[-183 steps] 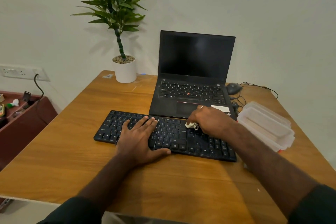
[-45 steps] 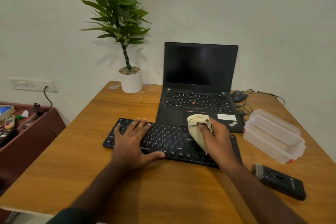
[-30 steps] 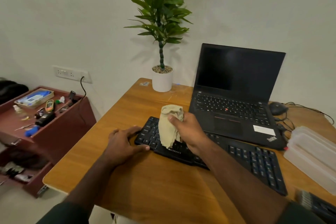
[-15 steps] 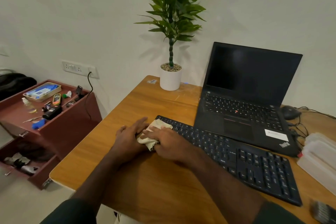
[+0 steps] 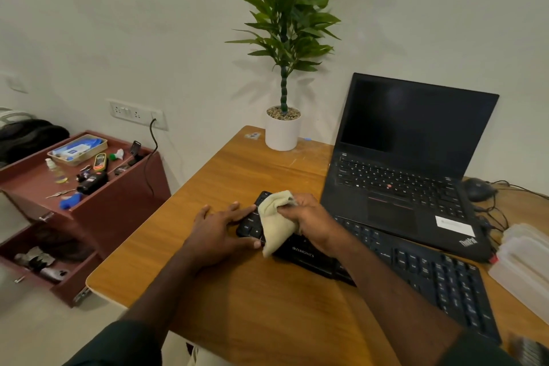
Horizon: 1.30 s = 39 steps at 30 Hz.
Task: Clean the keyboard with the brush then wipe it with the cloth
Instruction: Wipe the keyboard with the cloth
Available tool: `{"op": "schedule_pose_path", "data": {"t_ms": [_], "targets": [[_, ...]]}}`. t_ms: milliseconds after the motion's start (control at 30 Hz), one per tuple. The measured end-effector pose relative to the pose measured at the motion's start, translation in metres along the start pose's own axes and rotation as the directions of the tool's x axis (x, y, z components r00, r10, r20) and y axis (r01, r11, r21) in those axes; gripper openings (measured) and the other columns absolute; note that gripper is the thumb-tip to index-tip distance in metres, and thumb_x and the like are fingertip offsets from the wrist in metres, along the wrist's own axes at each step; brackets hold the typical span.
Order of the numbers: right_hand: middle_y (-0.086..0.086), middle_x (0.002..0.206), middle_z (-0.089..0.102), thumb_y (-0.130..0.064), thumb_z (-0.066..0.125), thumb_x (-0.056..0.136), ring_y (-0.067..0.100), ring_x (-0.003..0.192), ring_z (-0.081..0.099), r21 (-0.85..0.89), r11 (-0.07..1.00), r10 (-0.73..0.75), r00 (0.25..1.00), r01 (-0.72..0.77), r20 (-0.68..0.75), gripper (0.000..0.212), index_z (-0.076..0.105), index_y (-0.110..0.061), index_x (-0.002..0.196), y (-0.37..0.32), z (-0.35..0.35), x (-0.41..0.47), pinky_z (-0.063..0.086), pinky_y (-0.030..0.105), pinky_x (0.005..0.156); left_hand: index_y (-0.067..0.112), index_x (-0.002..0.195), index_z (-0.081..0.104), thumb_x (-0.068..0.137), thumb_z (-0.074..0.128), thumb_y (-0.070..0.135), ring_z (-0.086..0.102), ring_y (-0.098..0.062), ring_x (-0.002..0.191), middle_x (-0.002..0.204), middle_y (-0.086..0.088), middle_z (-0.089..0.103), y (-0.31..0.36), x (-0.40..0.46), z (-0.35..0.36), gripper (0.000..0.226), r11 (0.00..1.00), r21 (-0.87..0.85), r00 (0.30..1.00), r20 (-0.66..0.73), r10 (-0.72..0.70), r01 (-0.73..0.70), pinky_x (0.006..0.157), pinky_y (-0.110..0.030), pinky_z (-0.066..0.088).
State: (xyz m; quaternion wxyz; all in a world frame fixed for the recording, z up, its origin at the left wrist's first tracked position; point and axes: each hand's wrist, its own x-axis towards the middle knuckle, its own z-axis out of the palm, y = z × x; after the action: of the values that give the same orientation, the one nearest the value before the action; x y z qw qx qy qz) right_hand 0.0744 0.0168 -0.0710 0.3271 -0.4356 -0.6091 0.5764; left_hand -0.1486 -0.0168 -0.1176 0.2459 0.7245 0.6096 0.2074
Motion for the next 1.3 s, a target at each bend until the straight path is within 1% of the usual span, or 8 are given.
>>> {"op": "schedule_pose_path", "data": {"t_ms": [133,200,333,700,833,1033,1200,1300], "targets": [[-0.01,0.115,0.069,-0.008,0.057,0.099,0.013,0.095,0.067,-0.219,0.949,-0.304,0.852,0.229,-0.426,0.033,0.068,-0.03,0.122,-0.003,-0.002,0.003,0.059,0.032,0.077,0.062,0.137,0.03,0.041,0.038,0.106,0.027,-0.008,0.145,0.161,0.007,0.027,-0.005,0.004,0.0,0.106,1.0,0.007,0.999,0.027,-0.023,0.023,0.122,-0.044,-0.009],[-0.012,0.124,0.066,0.0,0.054,0.096,0.007,0.088,0.065,-0.48,0.823,-0.485,0.816,0.304,-0.314,0.049,0.062,-0.029,0.134,0.001,0.003,-0.002,0.058,0.024,0.072,0.058,0.139,0.03,0.044,0.04,0.104,0.026,-0.003,0.143,0.16,0.007,0.029,-0.008,0.005,-0.001,0.106,1.0,-0.015,0.999,0.039,-0.009,0.009,0.122,-0.042,-0.011],[-0.003,0.158,0.041,0.003,0.048,0.09,0.011,0.149,0.03,-0.817,0.493,-0.308,0.938,0.298,0.156,0.063,0.048,-0.021,0.148,0.022,0.026,-0.009,0.018,0.037,0.126,0.055,0.14,0.03,0.052,0.045,0.095,0.02,0.011,0.131,0.159,0.006,0.032,-0.007,0.007,-0.002,0.098,0.999,-0.008,0.998,0.05,0.032,-0.032,0.121,-0.042,-0.01],[-0.008,0.147,0.055,-0.004,0.055,0.087,-0.004,0.146,0.03,-0.62,0.649,-0.085,0.852,0.441,0.517,0.053,0.064,-0.028,0.133,0.029,0.0,-0.043,0.012,0.032,0.126,0.059,0.138,0.028,0.066,0.052,0.088,0.026,-0.002,0.144,0.161,0.006,0.028,-0.011,0.009,-0.001,0.082,1.0,0.03,0.998,0.067,-0.009,0.007,0.122,-0.043,-0.008],[0.004,0.104,0.076,-0.012,0.061,0.083,0.017,0.104,0.07,-0.265,0.957,-0.036,0.951,0.122,0.306,0.024,0.078,-0.013,0.1,0.019,-0.022,-0.062,0.053,0.032,0.094,0.061,0.135,0.029,0.057,0.043,0.088,0.028,-0.007,0.145,0.16,0.008,0.028,-0.008,0.007,-0.001,0.083,0.999,0.003,0.998,0.057,-0.039,0.039,0.122,-0.041,-0.01],[0.002,0.097,0.076,-0.013,0.06,0.094,0.026,0.096,0.069,0.095,0.994,-0.029,0.951,0.061,-0.307,0.015,0.074,-0.016,0.1,-0.001,-0.061,-0.058,0.054,0.037,0.076,0.052,0.138,0.044,0.05,0.037,0.104,0.038,-0.009,0.14,0.155,0.004,0.04,-0.007,0.008,0.006,0.102,0.998,-0.044,0.996,-0.077,-0.042,0.039,0.124,-0.043,-0.002],[-0.001,0.113,0.072,-0.005,0.057,0.099,0.004,0.064,0.06,-0.442,0.867,-0.431,0.792,0.231,-0.433,0.042,0.062,-0.024,0.136,0.0,-0.039,-0.045,0.048,0.018,0.051,0.049,0.14,0.043,0.048,0.039,0.104,0.042,-0.01,0.137,0.155,0.004,0.041,-0.002,0.007,0.007,0.107,0.999,-0.006,0.995,-0.087,-0.044,0.044,0.124,-0.043,0.001],[-0.004,0.151,0.051,-0.004,0.051,0.098,0.013,0.132,0.052,-0.759,0.623,-0.368,0.927,0.19,-0.07,0.053,0.05,-0.027,0.146,0.019,-0.011,-0.037,0.043,0.038,0.112,0.049,0.139,0.045,0.051,0.043,0.101,0.044,-0.008,0.136,0.154,0.005,0.042,-0.001,0.006,0.007,0.103,0.999,-0.011,0.994,-0.103,-0.047,0.046,0.124,-0.042,0.001]]}}
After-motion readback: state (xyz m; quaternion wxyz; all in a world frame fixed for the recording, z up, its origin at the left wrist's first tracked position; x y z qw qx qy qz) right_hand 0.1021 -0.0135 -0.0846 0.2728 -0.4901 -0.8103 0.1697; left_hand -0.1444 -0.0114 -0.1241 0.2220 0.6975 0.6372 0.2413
